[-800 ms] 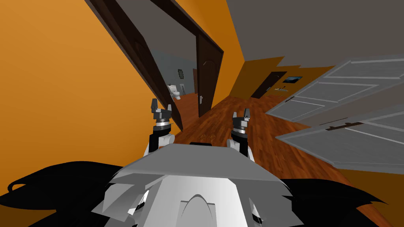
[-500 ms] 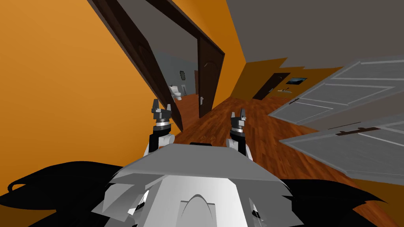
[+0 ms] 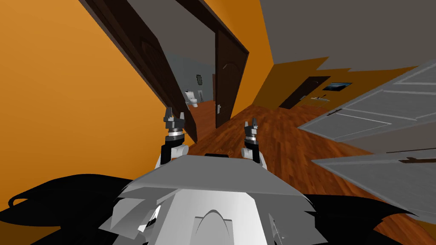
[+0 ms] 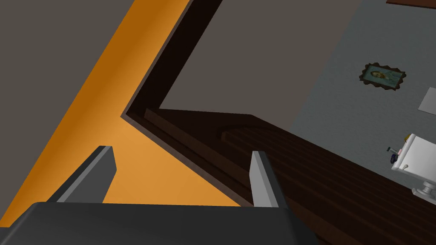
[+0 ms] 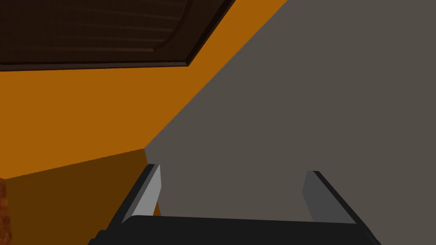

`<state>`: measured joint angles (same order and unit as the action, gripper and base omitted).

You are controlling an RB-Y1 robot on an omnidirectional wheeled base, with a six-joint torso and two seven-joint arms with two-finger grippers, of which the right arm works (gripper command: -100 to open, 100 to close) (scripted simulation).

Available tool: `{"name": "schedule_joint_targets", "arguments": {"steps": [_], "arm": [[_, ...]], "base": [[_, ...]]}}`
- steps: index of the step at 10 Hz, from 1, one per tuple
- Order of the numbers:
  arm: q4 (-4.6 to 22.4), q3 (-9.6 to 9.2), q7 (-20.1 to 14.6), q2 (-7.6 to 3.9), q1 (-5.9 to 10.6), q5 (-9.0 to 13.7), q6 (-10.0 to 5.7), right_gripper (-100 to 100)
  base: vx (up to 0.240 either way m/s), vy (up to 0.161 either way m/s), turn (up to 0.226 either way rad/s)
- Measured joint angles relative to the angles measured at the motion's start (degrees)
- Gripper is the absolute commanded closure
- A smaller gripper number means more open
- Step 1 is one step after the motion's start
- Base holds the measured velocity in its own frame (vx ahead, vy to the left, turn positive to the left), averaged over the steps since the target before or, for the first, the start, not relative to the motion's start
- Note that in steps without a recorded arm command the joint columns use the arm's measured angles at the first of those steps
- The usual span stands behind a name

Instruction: Push the door open

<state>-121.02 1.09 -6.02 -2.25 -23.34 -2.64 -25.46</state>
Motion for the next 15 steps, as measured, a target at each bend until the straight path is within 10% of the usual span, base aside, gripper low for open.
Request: {"name": "schedule_joint_targets", "arguments": {"steps": [15], "arm": [[19.0,-4.84,-2.0,-3.61,11.41,0.9,1.07,-100]], "base": [[0.12,-0.063,0.096]]}}
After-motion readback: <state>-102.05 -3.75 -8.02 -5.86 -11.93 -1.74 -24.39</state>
